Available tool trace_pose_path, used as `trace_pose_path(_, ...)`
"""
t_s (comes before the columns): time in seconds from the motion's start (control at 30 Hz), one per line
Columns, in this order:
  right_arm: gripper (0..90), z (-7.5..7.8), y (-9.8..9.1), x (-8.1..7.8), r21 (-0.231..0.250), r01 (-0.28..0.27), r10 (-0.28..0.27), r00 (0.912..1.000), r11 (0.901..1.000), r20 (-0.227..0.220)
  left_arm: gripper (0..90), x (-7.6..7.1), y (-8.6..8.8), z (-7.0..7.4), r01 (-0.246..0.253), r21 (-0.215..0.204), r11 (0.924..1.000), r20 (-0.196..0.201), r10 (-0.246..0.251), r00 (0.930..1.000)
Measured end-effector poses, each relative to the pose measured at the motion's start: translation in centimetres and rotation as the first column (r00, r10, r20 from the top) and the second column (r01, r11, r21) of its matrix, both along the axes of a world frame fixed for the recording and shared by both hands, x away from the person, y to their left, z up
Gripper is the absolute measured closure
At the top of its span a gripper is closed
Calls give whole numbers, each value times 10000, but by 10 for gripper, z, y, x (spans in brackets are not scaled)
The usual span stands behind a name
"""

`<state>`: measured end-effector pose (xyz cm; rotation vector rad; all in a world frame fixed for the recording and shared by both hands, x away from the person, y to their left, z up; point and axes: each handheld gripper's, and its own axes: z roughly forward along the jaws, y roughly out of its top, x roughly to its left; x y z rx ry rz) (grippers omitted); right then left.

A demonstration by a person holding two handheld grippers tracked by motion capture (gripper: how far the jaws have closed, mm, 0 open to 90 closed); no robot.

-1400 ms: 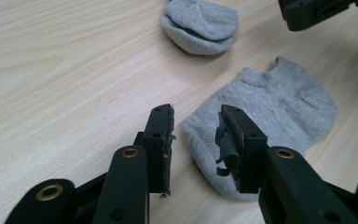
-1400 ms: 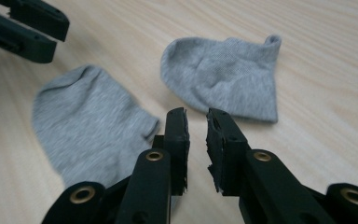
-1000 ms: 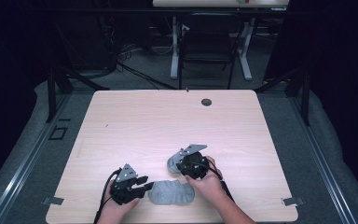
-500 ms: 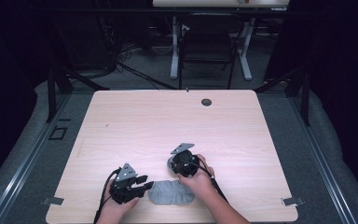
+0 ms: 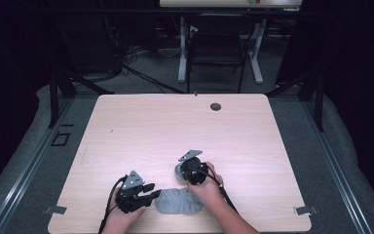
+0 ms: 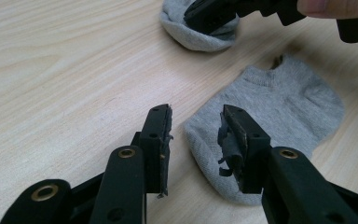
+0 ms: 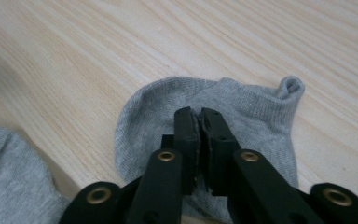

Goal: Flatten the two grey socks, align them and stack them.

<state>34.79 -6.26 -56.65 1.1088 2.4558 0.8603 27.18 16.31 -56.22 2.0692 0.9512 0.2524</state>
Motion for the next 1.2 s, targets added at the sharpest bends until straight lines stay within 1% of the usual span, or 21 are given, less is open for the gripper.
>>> trace_pose_path(0.1,878,1,0,0,13,40,-40,10000,10000,-9,628,0,-1,0,4,12,10000,-2,-4,10000)
trace_pose_path(0.17,881,2,-1,0,24,73,-74,10000,10000,64,628,1,-1,0,6,-6,10000,33,-6,10000)
trace_pose_path(0.2,883,2,-1,0,172,139,-140,9999,9998,60,628,0,-1,-1,-58,-36,10000,14,58,10000)
trace_pose_path(0.23,883,4,-2,0,143,113,-113,9999,9998,3,628,1,-1,-1,-65,-44,10000,14,65,10000)
trace_pose_path(0.27,884,4,-2,0,299,205,-207,9998,9993,56,628,1,-1,-1,-87,-61,9999,-1,87,10000)
trace_pose_path(0.3,884,5,-3,0,357,207,-209,9998,9991,40,628,2,-1,-1,-60,-29,10000,40,60,10000)
trace_pose_path(0.37,885,8,-4,0,461,282,-282,9996,9985,2,628,3,-1,0,7,19,10000,-1,-7,10000)
trace_pose_path(0.4,885,8,-5,-1,618,312,-317,9995,9976,67,628,3,-2,0,-59,-44,10000,-31,58,10000)
trace_pose_path(0.43,885,9,-5,-1,599,303,-308,9995,9977,69,629,3,-2,0,-55,-50,10000,-42,54,10000)
trace_pose_path(0.47,885,10,-5,-1,796,432,-438,9990,9959,66,628,4,-2,0,-25,-19,10000,16,25,10000)
trace_pose_path(0.5,885,12,-7,-1,805,400,-405,9992,9960,47,629,5,-3,0,-47,-44,10000,-1,47,10000)
trace_pose_path(0.53,885,14,-8,-2,889,427,-432,9991,9951,40,629,6,-4,1,-14,-1,10000,28,14,10000)
trace_pose_path(0.63,885,19,-12,-2,1151,474,-484,9988,9922,59,630,9,-7,2,-42,-74,10000,28,43,10000)
trace_pose_path(0.73,885,22,-15,-3,1276,512,-529,9986,9905,94,630,14,-13,3,-81,-43,10000,34,81,10000)
trace_pose_path(0.8,885,24,-18,-3,1501,569,-586,9983,9870,70,631,16,-16,2,-100,-61,9999,9,100,9999)
trace_pose_path(0.93,885,27,-23,-3,1577,632,-664,9977,9855,151,617,23,-27,1,-140,45,9999,10,140,9999)
trace_pose_path(0.97,885,27,-24,-4,1654,696,-732,9972,9838,162,615,25,-30,1,-136,69,9999,10,136,9999)
trace_pose_path(1.0,885,27,-26,-4,1734,673,-712,9973,9825,161,612,27,-33,1,-140,23,9999,2,140,9999)
trace_pose_path(1.03,885,28,-28,-4,1651,650,-681,9976,9841,130,608,28,-35,1,-197,-35,9998,-8,197,9998)
trace_pose_path(1.2,885,28,-31,-6,1891,703,-739,9972,9794,122,585,38,-46,4,-380,-16,9993,40,380,9993)
